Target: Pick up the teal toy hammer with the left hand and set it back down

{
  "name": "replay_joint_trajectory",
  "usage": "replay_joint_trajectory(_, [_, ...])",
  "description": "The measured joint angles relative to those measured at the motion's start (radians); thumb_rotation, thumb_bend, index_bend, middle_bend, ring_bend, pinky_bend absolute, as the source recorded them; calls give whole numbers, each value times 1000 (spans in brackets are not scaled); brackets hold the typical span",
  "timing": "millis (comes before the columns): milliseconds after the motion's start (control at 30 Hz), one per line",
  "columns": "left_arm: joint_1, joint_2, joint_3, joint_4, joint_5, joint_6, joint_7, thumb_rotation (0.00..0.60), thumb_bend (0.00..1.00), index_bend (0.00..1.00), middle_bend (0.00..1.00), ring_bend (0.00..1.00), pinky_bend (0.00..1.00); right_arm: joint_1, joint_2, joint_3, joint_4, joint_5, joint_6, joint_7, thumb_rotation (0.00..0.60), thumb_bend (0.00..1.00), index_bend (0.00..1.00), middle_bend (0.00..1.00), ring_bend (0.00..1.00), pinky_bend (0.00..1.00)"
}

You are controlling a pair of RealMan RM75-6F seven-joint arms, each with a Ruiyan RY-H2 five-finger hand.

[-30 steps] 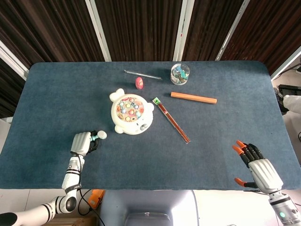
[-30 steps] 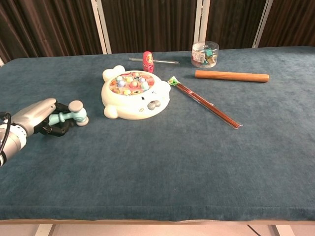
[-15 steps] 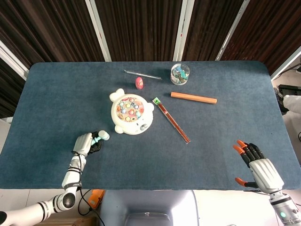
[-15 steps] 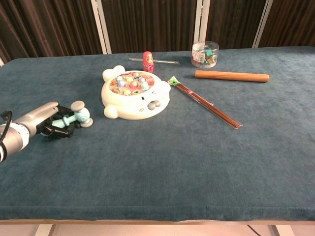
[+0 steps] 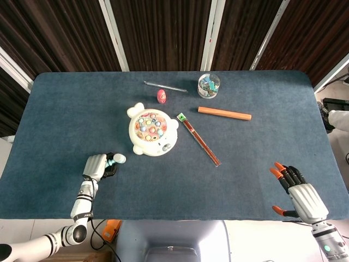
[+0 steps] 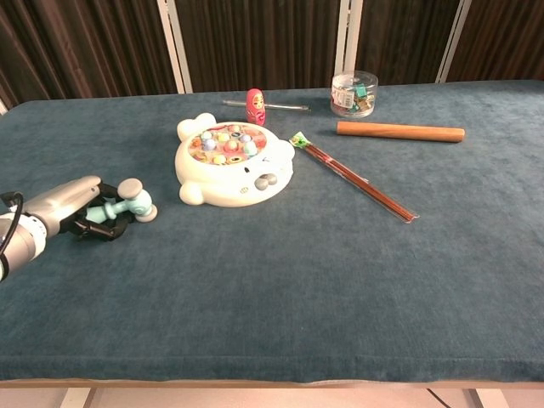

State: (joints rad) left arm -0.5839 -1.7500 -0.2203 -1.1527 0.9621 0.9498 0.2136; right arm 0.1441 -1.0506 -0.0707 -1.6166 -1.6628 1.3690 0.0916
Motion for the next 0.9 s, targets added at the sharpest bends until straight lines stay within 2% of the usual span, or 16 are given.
replay_joint_trajectory(400, [-18,7,-29,0,-84,-53,32,509,415,310,78,0,0,3,2,-3,0,-3,-5,3,600,273,0,0,0,0])
replay_joint_trajectory(900, [-23,8,-21,18,-60,-26,41,501,403,295,0,0,0,4,5,-6,-1,-8,-3,7,600,273,0,0,0,0])
